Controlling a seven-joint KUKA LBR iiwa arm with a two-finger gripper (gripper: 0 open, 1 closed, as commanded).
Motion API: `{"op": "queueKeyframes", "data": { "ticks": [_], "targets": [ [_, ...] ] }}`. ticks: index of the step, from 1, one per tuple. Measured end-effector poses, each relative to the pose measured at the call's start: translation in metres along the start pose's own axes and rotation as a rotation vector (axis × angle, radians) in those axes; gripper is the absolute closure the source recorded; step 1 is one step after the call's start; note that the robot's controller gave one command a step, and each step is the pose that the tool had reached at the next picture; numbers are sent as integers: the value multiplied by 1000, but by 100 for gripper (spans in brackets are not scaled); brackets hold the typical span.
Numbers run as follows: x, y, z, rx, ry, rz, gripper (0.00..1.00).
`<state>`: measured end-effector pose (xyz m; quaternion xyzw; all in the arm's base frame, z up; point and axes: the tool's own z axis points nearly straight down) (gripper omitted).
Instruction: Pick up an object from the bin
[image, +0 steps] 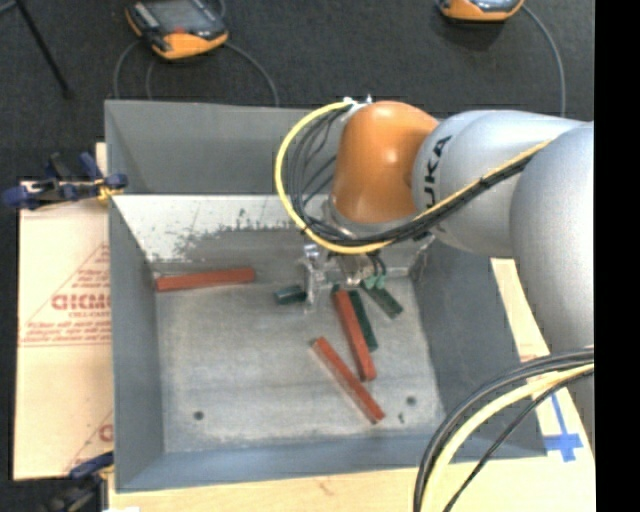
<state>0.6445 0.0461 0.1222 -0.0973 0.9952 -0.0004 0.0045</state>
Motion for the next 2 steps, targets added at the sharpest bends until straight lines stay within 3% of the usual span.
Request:
{"op": "queueKeyframes", "data": {
  "ticks": [2],
  "targets": [
    [3, 0, -31, -1, 13, 1, 100]
  ]
}}
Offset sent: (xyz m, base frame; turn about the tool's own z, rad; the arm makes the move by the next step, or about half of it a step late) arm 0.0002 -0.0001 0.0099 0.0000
